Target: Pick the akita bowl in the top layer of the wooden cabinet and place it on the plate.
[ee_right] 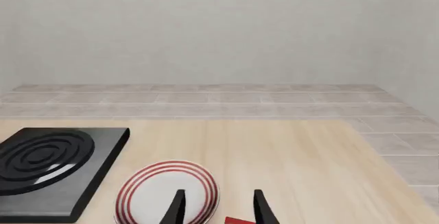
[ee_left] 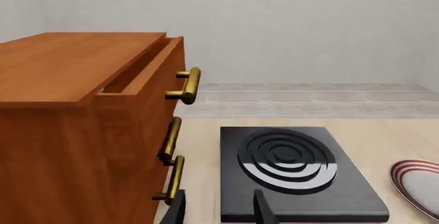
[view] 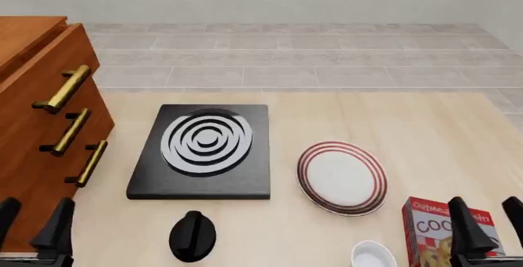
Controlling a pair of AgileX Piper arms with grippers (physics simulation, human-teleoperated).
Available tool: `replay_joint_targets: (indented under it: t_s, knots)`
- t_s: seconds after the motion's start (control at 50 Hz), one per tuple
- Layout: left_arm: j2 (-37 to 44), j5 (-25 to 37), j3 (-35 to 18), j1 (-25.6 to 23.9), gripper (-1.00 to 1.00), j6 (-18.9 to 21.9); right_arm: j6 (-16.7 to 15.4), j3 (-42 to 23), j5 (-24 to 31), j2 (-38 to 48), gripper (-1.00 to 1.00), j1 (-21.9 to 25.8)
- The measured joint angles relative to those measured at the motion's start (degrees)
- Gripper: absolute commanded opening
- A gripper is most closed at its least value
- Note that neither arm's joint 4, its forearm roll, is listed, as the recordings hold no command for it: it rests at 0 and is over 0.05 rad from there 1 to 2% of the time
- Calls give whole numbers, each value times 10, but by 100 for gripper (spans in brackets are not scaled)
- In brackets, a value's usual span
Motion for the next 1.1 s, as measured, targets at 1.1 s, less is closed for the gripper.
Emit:
replay_joint_targets:
  t_s: [1.1]
  knots:
    - [105,76,-219,-23,100,21,-1,0,-2,0,100,-1]
